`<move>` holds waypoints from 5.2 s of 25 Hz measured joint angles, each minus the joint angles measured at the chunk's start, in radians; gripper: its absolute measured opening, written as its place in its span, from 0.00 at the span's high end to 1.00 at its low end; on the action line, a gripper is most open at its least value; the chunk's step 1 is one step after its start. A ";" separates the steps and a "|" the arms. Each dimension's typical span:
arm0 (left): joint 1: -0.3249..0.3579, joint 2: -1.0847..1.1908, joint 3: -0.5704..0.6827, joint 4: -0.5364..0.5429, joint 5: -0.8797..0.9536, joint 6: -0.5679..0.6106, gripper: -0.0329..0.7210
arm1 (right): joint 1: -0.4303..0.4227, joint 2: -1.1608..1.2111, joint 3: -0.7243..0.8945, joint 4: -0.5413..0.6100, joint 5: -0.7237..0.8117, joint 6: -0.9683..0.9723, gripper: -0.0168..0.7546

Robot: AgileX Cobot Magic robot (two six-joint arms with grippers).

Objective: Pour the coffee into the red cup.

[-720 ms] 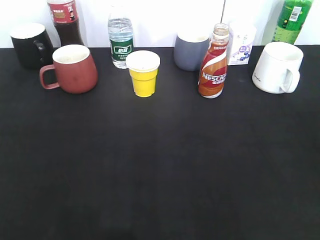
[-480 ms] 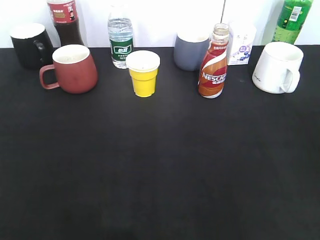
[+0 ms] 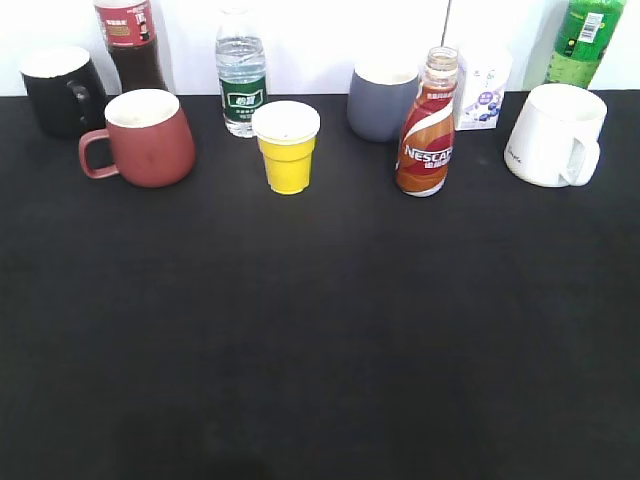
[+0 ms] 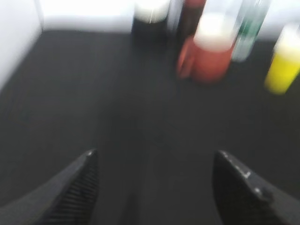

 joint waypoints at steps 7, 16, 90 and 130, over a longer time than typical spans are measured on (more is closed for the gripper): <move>0.000 0.213 0.203 -0.015 -0.786 0.000 0.27 | 0.000 0.000 0.000 0.000 0.000 0.000 0.23; -0.042 0.944 0.281 0.003 -1.401 -0.050 0.36 | 0.000 0.000 0.000 0.000 0.000 -0.001 0.23; -0.124 1.641 0.190 0.459 -2.075 -0.036 0.90 | 0.000 0.607 0.219 0.028 -1.217 0.000 0.23; -0.124 1.641 0.190 0.460 -2.075 -0.036 0.90 | 0.425 2.220 -0.463 0.285 -2.067 -0.057 0.29</move>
